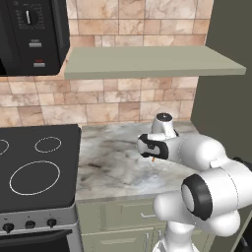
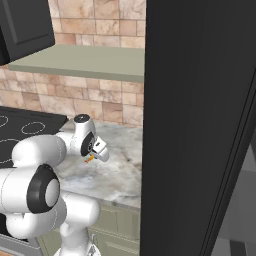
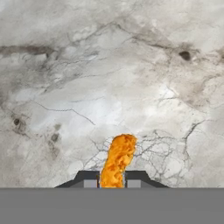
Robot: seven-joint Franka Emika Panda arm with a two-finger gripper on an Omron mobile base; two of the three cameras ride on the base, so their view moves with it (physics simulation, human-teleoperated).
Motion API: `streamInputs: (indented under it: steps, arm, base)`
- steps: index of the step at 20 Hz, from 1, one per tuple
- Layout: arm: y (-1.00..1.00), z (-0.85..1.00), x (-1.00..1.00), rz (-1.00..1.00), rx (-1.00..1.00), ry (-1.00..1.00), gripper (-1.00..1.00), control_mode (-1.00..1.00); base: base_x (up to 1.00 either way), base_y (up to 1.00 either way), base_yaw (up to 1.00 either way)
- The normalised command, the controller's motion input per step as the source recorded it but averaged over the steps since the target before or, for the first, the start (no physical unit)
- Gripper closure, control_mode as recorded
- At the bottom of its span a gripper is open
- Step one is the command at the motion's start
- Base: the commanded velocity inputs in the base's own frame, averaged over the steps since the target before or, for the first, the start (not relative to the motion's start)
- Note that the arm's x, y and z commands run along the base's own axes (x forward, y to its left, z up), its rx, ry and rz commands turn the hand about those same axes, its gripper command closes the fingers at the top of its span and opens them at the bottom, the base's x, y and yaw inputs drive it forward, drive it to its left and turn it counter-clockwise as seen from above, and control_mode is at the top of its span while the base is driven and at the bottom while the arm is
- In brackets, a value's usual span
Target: Open the fridge, remove the pear, lemon, and shrimp, and place them on any counter.
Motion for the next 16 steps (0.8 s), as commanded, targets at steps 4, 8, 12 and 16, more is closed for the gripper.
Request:
streamInputs:
  steps: [4,8,12,16]
  arm:
    - [0.00,-0.04,0.11,0.00,0.00,0.00,-1.00,-1.00]
    - [0.03,0.02,0.10,0.00,0.00,-0.02,-1.00,-1.00]
    - [0.26,0.47,-0.27,0.00,0.00,-0.09,-1.00,-1.00]
    - [0.21,0.86,-0.55,-0.04,0.00,0.00,-1.00,-1.00]
  base:
    - [0.00,0.00,0.00]
    - [0.00,0.00,0.00]
    - [0.00,0.00,0.00]
    - [0.00,0.00,0.00]
